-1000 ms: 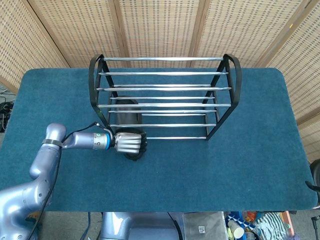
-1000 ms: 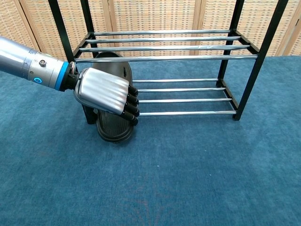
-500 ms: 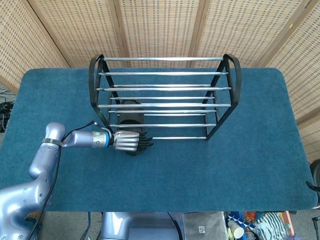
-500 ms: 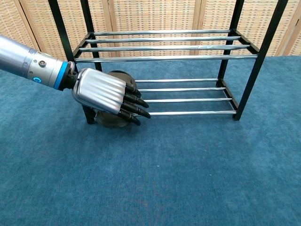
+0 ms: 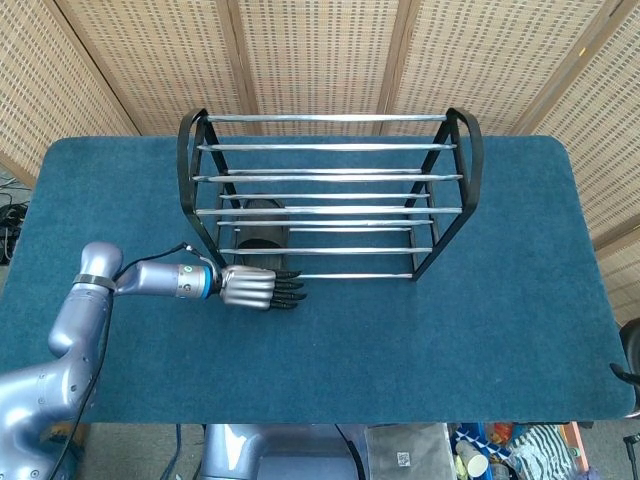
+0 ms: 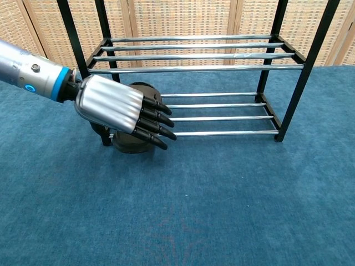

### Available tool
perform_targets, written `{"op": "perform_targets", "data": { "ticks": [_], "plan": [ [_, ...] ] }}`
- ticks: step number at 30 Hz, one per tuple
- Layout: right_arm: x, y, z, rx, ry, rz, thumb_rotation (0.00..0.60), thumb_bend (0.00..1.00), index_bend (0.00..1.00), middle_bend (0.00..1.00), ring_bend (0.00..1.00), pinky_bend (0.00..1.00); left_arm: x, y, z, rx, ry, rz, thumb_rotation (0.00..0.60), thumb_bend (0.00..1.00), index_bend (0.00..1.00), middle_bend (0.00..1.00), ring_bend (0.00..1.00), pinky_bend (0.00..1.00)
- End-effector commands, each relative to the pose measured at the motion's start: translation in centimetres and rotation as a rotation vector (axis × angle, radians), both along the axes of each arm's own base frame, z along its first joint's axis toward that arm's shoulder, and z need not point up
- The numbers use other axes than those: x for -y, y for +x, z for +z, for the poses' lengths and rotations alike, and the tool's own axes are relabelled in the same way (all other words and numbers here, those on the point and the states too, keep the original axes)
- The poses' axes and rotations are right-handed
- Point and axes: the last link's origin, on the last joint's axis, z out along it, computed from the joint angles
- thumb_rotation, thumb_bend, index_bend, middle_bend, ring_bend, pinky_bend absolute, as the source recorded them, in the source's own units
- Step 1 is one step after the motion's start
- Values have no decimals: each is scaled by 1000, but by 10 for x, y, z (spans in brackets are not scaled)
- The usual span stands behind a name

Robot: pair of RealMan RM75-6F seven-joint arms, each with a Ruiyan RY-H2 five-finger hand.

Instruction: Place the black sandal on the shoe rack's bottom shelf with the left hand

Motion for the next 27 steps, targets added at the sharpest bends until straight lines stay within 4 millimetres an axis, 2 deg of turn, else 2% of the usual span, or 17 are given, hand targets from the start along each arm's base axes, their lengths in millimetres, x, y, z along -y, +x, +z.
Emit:
{"op": "perform_targets", "data": {
  "ticks": [1, 5, 8, 15, 19, 22, 27],
  "plan": [
    [0, 2, 0, 4, 5, 8, 600, 0, 0, 0, 0, 0, 5, -1, 19, -3, -54, -43, 600, 168, 31, 0, 0, 53],
    [-2, 5, -1, 7, 10, 24, 600, 0, 0, 0, 0, 0, 17, -4, 40, 46, -118, -60, 600, 169, 31, 0, 0, 53],
    [-3, 8, -2, 7, 16, 38, 600, 0, 0, 0, 0, 0, 32, -17, 53, 80, -177, -39, 600, 168, 32, 0, 0, 52],
    [-7, 19, -6, 17, 36, 83, 600, 0, 0, 0, 0, 0, 90, -74, 77, 222, -248, 121, 600, 168, 31, 0, 0, 57],
    [-9, 25, -7, 24, 46, 108, 600, 0, 0, 0, 0, 0, 121, -111, 95, 277, -145, 267, 600, 168, 32, 0, 0, 111],
    [-10, 28, -7, 31, 50, 121, 600, 0, 0, 0, 0, 0, 137, -124, 107, 333, -59, 376, 600, 168, 31, 0, 0, 129],
    [-13, 33, -7, 40, 59, 144, 600, 0, 0, 0, 0, 0, 164, -143, 129, 512, 155, 756, 600, 167, 31, 0, 0, 100]
  ]
}}
